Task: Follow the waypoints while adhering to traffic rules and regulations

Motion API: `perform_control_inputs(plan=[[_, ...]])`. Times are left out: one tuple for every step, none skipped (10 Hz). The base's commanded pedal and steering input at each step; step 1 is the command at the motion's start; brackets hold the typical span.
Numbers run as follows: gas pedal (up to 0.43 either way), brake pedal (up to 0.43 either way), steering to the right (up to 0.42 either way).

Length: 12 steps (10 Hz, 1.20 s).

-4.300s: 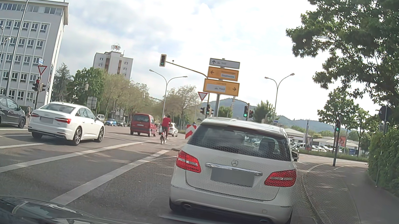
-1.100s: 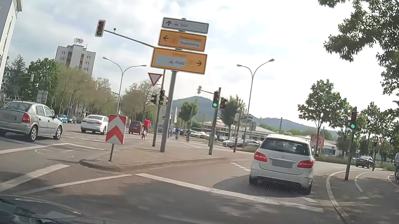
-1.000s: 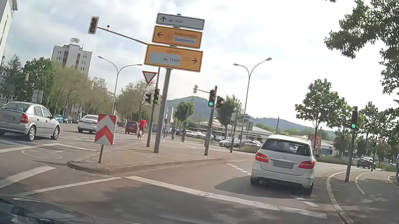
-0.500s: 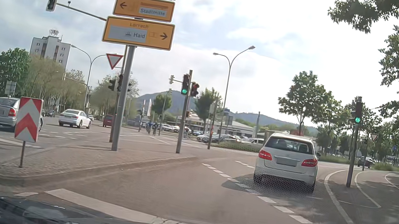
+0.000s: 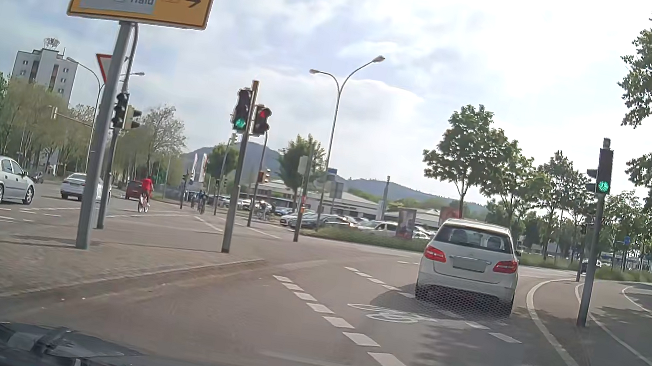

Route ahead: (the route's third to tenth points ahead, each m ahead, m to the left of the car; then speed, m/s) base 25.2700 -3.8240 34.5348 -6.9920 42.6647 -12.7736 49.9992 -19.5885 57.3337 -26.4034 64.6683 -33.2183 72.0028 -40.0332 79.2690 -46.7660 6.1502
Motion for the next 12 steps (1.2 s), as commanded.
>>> perform_control_inputs(plan=[[0.189,0.0,0.114],[0.189,0.0,0.117],[0.197,0.0,0.117],[0.24,0.0,0.115],[0.248,0.0,0.111],[0.248,0.0,0.103],[0.228,0.0,0.099],[0.177,0.0,0.099],[0.177,0.0,0.1],[0.177,0.0,0.1],[0.177,0.0,0.1],[0.177,0.0,0.1]])
